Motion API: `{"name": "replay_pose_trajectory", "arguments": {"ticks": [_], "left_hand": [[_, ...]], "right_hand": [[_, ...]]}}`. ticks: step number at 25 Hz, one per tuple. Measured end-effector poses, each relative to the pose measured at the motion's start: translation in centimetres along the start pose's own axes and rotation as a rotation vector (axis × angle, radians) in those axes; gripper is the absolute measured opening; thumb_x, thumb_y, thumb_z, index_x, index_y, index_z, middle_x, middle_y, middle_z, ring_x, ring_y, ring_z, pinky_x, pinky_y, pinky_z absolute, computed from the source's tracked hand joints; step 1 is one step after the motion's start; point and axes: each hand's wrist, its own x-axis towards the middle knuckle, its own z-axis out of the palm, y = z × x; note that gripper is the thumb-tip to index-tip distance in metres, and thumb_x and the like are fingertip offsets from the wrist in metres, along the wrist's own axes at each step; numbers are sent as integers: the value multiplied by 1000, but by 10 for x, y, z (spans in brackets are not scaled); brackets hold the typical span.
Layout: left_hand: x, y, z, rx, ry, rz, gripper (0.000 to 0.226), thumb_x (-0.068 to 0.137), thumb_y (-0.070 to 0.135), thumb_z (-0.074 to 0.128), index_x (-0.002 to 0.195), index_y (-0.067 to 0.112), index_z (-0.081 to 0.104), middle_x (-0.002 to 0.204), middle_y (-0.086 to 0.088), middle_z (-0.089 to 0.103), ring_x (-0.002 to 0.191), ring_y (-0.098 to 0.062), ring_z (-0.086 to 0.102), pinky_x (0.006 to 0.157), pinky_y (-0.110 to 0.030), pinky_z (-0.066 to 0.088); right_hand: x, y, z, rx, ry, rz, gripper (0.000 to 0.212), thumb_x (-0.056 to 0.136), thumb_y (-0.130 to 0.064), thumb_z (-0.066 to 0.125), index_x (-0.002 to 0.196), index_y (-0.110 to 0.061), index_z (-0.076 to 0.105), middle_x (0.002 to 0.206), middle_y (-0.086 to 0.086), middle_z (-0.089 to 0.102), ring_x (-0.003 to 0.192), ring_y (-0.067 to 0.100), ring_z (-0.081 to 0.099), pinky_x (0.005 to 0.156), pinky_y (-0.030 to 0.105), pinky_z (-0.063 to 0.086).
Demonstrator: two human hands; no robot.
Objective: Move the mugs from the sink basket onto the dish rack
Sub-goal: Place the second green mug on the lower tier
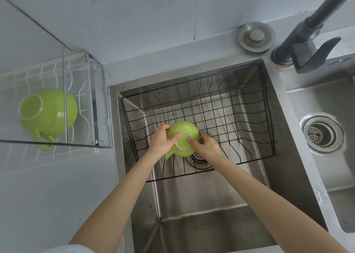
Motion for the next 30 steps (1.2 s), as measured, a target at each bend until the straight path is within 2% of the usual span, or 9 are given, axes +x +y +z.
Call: {"name": "replay_pose_trajectory", "arguments": {"ticks": [4,7,11,13,16,19,24,27,30], "left_hand": [[-24,4,-10,-110,35,1,51,82,32,62,123,6,46,129,-9,53,118,-21,49,86,-23,34],[-52,3,-19,-179,59,26,53,82,34,61,125,8,44,129,-8,52,119,-21,48,88,-24,34],[-94,-6,-33,-323,25,62,56,81,38,61,130,16,42,126,-7,51,115,-22,50,94,-34,47],[-114,-12,-40,-408,24,70,57,80,38,62,130,18,43,118,-7,49,111,-24,53,89,-40,53],[-140,-18,-50,-505,45,102,53,80,37,62,126,17,46,113,-10,50,107,-27,57,81,-40,57],[-162,-31,-64,-563,82,126,51,79,39,62,124,18,47,112,-10,51,105,-28,58,78,-42,58],[-195,-64,-94,-621,112,188,50,80,39,62,123,18,48,97,0,53,100,-25,60,64,-25,59],[-212,-90,-114,-638,84,236,50,81,32,63,125,18,47,104,-5,52,99,-25,62,70,-24,58],[-226,-120,-134,-603,50,281,53,80,22,66,128,18,45,110,-7,50,100,-24,61,69,-19,58]], "right_hand": [[-19,-5,-7,-8,28,-62,67,85,-44,55,142,-18,31,136,15,44,126,30,44,102,37,39],[-45,-8,-10,19,43,-113,65,84,-44,56,140,-20,34,134,13,45,124,27,46,100,34,40],[-85,-15,-13,2,89,-218,60,82,-47,58,134,-24,41,126,14,51,114,26,52,93,32,43],[-106,-20,-12,13,115,-269,58,80,-48,59,131,-24,45,122,13,55,111,24,54,95,34,47],[-136,-26,-5,8,145,-346,54,82,-46,58,130,-23,47,122,11,57,113,24,54,98,35,46],[-163,-34,7,-18,133,-423,52,83,-41,60,130,-23,47,124,8,57,113,22,55,93,31,44],[-196,-41,36,-86,84,-554,65,77,-34,69,135,-24,41,126,8,52,108,19,56,93,28,46],[-210,-46,61,-146,49,-604,79,72,-27,75,139,-23,34,126,7,45,110,16,50,98,36,49],[-218,-51,89,-110,5,-619,83,70,-21,77,140,-21,33,131,10,45,115,18,51,96,35,51]]}}
